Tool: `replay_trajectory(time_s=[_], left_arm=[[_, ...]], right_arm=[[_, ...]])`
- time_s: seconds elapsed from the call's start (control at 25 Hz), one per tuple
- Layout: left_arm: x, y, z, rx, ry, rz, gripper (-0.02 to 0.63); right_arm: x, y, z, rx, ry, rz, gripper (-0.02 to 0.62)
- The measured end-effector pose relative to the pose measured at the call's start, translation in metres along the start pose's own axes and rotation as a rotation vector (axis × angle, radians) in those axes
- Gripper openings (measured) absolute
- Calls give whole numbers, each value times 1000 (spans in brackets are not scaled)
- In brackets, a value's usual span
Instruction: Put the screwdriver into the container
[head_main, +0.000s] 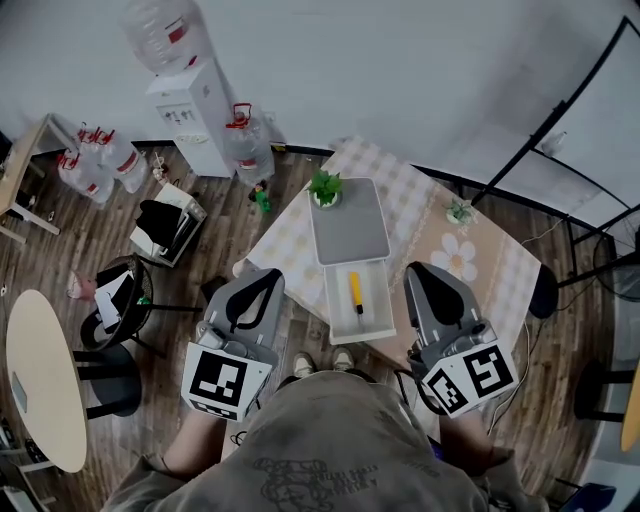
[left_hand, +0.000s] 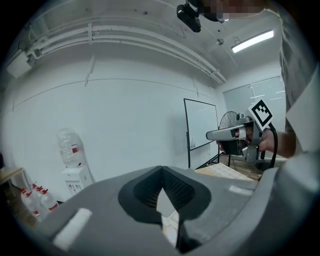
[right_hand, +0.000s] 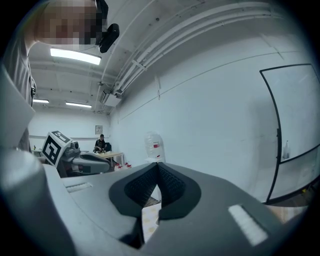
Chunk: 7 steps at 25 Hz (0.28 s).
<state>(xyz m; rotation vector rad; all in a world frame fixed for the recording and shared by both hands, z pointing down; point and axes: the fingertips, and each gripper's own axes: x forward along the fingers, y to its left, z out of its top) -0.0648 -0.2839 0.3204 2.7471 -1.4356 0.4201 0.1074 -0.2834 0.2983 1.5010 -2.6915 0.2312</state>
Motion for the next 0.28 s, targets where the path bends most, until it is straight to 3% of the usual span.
replay_trajectory(time_s=[0.28], left_arm=[[5, -4, 10, 10, -16, -16, 2]], right_arm=[[2, -3, -3, 26, 10, 13, 26]])
